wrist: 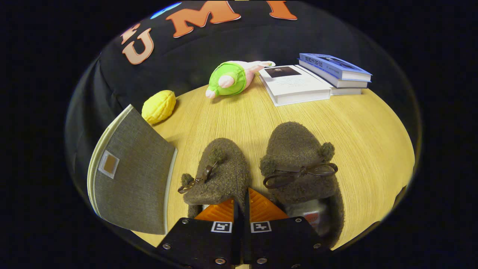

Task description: Open the storage box then place both shoes into the box .Put the left shoe in first, then the right shoe, with the right side of both shoes facing outward in a uniform manner.

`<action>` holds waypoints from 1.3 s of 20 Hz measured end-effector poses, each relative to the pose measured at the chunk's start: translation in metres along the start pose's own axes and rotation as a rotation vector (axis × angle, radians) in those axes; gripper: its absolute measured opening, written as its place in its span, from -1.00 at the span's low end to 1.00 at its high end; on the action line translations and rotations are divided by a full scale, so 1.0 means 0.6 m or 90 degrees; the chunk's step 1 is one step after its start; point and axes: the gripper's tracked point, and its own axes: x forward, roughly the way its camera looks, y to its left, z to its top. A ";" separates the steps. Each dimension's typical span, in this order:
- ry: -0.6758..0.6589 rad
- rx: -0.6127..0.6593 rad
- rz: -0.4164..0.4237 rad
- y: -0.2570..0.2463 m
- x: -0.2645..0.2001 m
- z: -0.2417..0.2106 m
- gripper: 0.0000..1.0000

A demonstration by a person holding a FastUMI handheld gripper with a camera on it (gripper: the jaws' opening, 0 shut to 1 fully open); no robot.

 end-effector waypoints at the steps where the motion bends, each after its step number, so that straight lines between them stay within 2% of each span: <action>1: 0.000 0.014 0.009 0.010 -0.009 0.000 -0.92; 8: -0.022 0.058 0.079 0.085 -0.082 0.035 -0.93; 17: -0.092 0.085 0.159 0.218 -0.189 0.124 -0.93; 21: -0.098 0.078 0.186 0.289 -0.205 0.141 -0.93; 26: -0.079 0.074 0.206 0.368 -0.189 0.130 -0.93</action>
